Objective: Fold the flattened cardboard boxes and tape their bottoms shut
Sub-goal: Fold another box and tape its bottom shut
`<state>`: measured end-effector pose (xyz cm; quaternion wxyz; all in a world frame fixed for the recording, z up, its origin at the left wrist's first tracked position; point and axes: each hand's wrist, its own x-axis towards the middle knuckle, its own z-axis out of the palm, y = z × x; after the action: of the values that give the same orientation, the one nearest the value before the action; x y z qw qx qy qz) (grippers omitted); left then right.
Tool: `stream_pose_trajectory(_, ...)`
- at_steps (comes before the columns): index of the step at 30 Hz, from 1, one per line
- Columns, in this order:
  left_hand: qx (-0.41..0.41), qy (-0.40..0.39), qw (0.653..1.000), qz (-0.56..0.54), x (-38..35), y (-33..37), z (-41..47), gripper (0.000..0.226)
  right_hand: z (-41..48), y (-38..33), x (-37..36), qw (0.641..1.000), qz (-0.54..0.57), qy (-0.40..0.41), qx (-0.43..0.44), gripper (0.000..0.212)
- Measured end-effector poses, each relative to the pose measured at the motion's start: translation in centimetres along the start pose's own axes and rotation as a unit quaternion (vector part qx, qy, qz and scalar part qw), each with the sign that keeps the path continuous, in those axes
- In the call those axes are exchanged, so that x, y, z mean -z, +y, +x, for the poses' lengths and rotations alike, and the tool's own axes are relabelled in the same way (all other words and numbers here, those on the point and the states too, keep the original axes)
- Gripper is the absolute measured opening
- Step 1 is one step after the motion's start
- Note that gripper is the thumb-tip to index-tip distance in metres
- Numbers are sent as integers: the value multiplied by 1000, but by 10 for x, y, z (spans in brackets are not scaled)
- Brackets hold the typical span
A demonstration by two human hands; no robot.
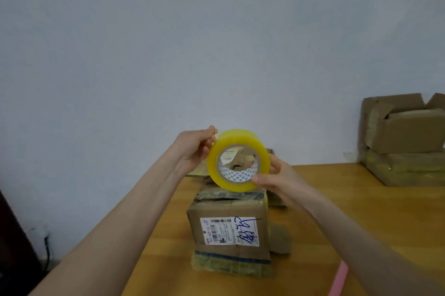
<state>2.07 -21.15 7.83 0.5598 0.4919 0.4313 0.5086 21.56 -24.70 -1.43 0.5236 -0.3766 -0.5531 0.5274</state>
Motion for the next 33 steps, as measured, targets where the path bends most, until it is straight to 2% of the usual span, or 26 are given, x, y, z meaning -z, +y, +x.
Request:
stream_pose_trajectory(2, 22, -1, 998, -55, 7, -4, 2, 19, 0, 4, -7, 998, 58, 26, 26, 49)
stream_pose_trajectory(3, 13, 7, 999, -46, 10, -7, 4, 19, 2, 1, -7, 995, 80, 42, 41, 43)
stream_pose_trajectory(5, -33, 36, 997, 54, 18, -15, 8, 19, 6, -11, -5, 993, 76, 74, 59, 35)
stream_pose_trajectory(8, -66, 56, 983, 159, 31, -28, 11, 21, 13, -32, 4, 992, -29, 96, 78, 28)
stream_pose_trajectory(10, -64, 81, 982, 159, 44, -32, 14, 22, 13, -41, 9, 986, -111, 101, 77, 29)
stream_pose_trajectory(14, -59, 102, 975, 189, 67, -40, 18, 25, 12, -49, 21, 951, -298, 84, 31, 40)
stream_pose_trajectory(18, -53, 125, 975, 177, 78, -54, 22, 35, 15, -57, 26, 945, -325, 46, 12, 42)
stream_pose_trajectory(21, -54, 131, 969, 203, 83, -63, 23, 37, 20, -66, 24, 949, -305, 68, 45, 33)
stream_pose_trajectory(24, -50, 148, 962, 226, 86, -73, 20, 33, 28, -64, 14, 948, -303, 74, 66, 31)
stream_pose_trajectory(28, -17, 150, 951, 269, 94, -96, 16, 30, 36, -45, 8, 923, -381, 45, 41, 36)
stream_pose_trajectory(33, -1, 151, 940, 307, 99, -121, 20, 23, 38, -38, 1, 908, -417, 13, 34, 42)
